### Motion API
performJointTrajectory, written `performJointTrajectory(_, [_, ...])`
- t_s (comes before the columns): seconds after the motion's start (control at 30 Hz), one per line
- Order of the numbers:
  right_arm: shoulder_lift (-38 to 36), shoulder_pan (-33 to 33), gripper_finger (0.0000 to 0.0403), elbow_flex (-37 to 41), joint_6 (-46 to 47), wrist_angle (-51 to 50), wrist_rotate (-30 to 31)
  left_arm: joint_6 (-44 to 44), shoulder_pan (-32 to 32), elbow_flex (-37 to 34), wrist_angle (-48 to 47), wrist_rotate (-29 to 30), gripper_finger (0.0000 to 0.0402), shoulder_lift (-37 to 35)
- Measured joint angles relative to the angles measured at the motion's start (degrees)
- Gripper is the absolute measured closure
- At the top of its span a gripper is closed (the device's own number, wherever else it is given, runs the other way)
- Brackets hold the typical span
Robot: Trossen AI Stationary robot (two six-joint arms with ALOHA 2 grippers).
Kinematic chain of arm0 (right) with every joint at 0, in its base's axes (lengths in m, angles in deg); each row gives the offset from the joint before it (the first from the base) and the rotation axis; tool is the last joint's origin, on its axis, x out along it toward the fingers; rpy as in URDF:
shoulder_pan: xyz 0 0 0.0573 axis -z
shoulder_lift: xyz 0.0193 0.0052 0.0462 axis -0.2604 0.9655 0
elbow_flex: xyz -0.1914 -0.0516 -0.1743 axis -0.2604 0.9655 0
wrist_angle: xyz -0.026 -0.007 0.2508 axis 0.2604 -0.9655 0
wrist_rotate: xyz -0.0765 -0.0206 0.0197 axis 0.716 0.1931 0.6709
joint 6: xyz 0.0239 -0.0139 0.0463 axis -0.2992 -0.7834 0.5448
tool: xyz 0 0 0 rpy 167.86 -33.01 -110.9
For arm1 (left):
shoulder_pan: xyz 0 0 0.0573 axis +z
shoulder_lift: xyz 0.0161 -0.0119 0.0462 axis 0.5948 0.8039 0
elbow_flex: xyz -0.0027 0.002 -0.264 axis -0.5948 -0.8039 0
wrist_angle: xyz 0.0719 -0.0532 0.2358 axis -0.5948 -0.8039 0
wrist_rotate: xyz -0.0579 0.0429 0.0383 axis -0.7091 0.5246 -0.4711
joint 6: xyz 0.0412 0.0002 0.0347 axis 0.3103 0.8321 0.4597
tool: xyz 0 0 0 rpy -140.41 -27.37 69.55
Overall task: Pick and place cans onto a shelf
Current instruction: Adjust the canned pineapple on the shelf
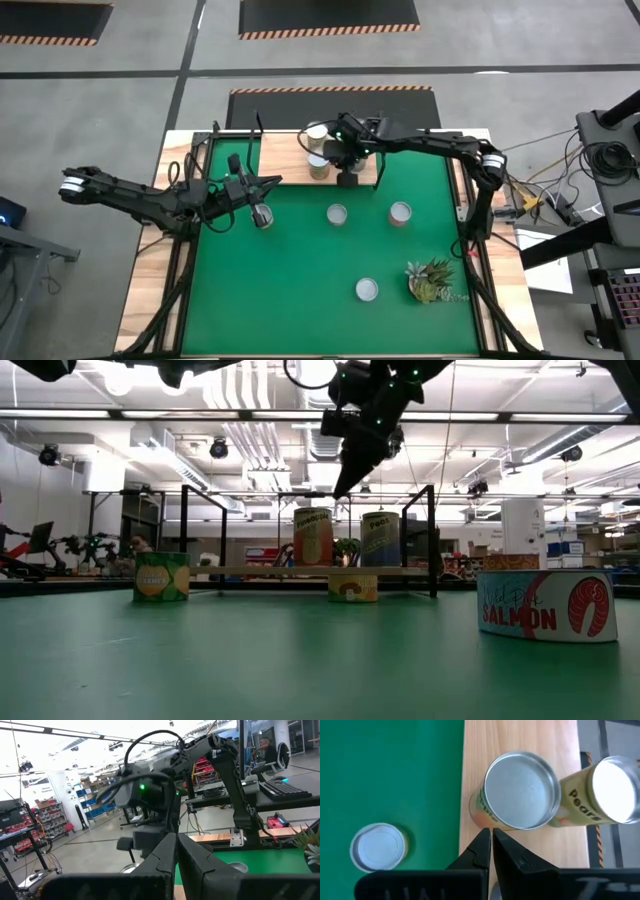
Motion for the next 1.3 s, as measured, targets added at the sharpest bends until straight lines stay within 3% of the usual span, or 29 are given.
performJointTrajectory(0.37, [4.7, 0.2, 0.0394, 0.0, -0.3, 0.3, 2.1, 0.0, 0.0, 0.0, -0.2, 0.0, 0.0402, 0.0])
performJointTrajectory(1.3, [5.5, 0.2, 0.0394, 0.0, 3.1, 6.2, 1.5, 0.0, 0.0, 0.0, -0.3, 0.0, 0.0402, 0.0])
